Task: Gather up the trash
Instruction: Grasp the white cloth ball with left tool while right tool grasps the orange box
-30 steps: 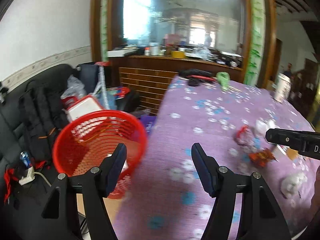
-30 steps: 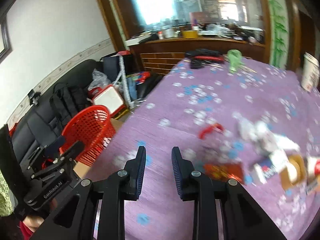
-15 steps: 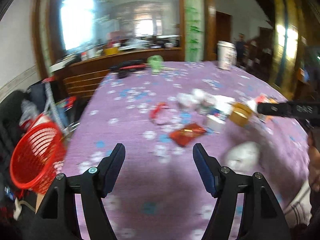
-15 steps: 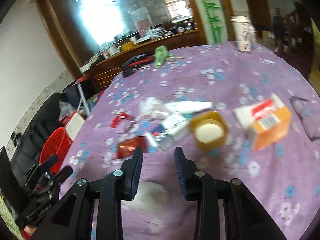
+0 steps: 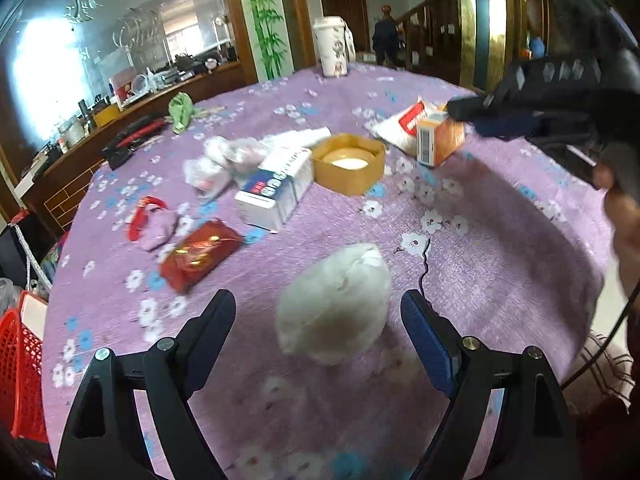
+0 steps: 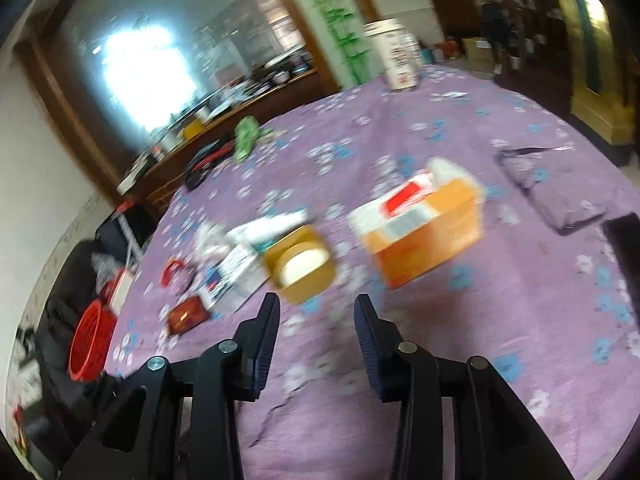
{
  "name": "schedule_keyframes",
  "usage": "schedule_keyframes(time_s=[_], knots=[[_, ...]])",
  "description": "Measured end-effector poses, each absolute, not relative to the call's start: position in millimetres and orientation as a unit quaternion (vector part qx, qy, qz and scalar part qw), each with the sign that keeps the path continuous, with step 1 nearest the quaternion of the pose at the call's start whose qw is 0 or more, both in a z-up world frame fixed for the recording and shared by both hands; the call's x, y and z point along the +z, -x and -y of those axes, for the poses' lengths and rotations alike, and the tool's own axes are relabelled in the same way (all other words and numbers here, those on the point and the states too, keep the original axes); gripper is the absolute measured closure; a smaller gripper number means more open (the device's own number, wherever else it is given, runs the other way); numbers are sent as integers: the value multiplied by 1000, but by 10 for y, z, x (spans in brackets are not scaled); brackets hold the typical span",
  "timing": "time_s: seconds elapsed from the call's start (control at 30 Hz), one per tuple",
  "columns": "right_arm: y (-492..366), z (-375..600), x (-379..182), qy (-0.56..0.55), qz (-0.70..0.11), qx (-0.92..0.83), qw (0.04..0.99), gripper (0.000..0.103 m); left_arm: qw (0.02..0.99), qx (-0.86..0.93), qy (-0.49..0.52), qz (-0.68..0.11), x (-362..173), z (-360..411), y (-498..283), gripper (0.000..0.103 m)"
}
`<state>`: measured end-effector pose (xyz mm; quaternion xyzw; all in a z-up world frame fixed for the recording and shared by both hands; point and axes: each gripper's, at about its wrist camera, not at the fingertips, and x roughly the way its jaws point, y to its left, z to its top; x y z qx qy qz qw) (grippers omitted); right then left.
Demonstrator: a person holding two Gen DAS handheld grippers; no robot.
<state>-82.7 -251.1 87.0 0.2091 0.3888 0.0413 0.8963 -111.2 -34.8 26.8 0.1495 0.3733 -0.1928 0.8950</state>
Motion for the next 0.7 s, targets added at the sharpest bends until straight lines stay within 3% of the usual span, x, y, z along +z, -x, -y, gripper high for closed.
schedule_keyframes(time_s=[0.1,0.13,0.17,0.2,0.27,0.57,0.7], knots=[[763,2764,876,-234,-387,9,892,60,894,-189,-149,-379,197,432,1013,20],[733,2833,865,-239,-390,-1,889,58,894,-186,-147,-380,190,434,1002,26],[698,2881,851,-245,-393,-7,887,56,893,-185,-146,-384,178,444,977,43],[664,2933,830,-254,-394,-11,883,53,890,-186,-141,-391,165,447,944,50],[599,3027,784,-272,-399,-12,876,47,892,-183,-128,-393,167,408,920,54],[115,3020,720,-289,-433,-72,851,33,901,-173,-121,-378,188,374,970,57],[-52,2893,665,-245,-451,-116,850,27,904,-173,-119,-373,203,359,986,57]])
